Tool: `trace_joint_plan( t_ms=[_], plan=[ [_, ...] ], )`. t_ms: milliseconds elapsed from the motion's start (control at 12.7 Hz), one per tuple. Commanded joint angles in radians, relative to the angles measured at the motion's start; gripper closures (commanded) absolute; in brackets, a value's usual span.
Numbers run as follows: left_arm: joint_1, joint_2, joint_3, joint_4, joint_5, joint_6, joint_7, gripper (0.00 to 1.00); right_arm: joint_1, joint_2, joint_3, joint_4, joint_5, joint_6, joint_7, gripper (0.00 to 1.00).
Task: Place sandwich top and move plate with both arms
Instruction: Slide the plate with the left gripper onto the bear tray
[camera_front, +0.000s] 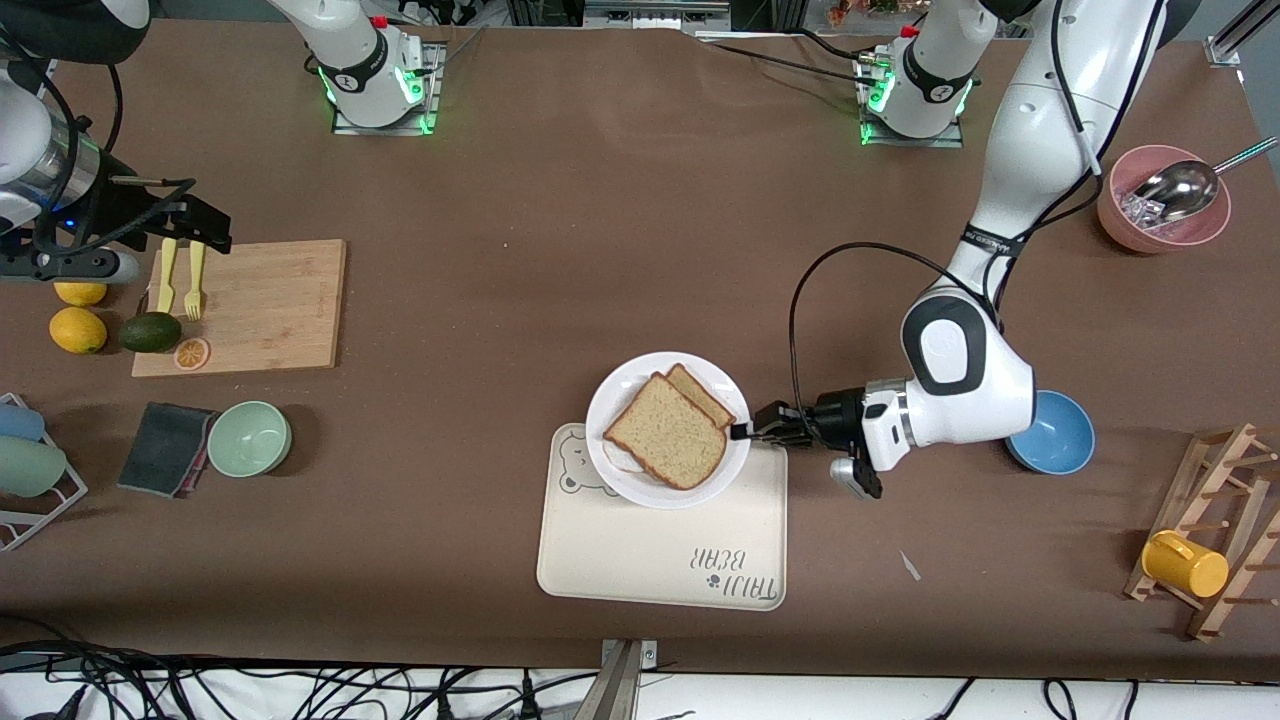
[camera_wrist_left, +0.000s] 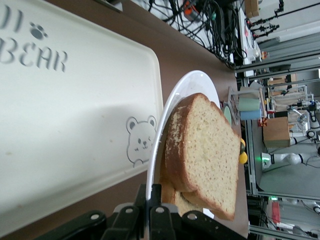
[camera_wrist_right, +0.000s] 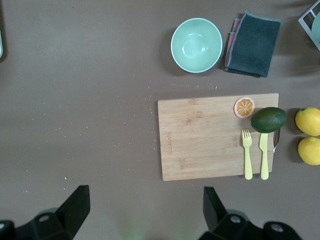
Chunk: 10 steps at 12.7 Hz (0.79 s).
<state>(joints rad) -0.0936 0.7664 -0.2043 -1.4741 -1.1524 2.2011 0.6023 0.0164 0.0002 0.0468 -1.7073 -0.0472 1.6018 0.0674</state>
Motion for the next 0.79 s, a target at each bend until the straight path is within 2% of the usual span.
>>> trace_joint_plan(
  t_ms=[0, 79, 236, 709],
  plan=[
    [-0.001, 0.120, 0.005, 0.142, -0.068, 0.051, -0.004, 1.00, 0.000, 0.006, -0.002, 0.020, -0.005, -0.008, -0.008, 0.00],
    [-0.001, 0.161, 0.005, 0.193, -0.096, 0.052, -0.004, 1.00, 0.000, 0.004, -0.002, 0.020, -0.005, -0.008, -0.008, 0.00],
    [-0.003, 0.214, 0.005, 0.234, -0.191, 0.065, -0.006, 1.00, 0.000, 0.006, -0.002, 0.020, -0.005, -0.008, -0.008, 0.00],
    [-0.017, 0.324, 0.003, 0.313, -0.208, 0.149, 0.001, 1.00, -0.001, 0.009, -0.002, 0.020, -0.005, -0.008, -0.008, 0.00]
  ],
)
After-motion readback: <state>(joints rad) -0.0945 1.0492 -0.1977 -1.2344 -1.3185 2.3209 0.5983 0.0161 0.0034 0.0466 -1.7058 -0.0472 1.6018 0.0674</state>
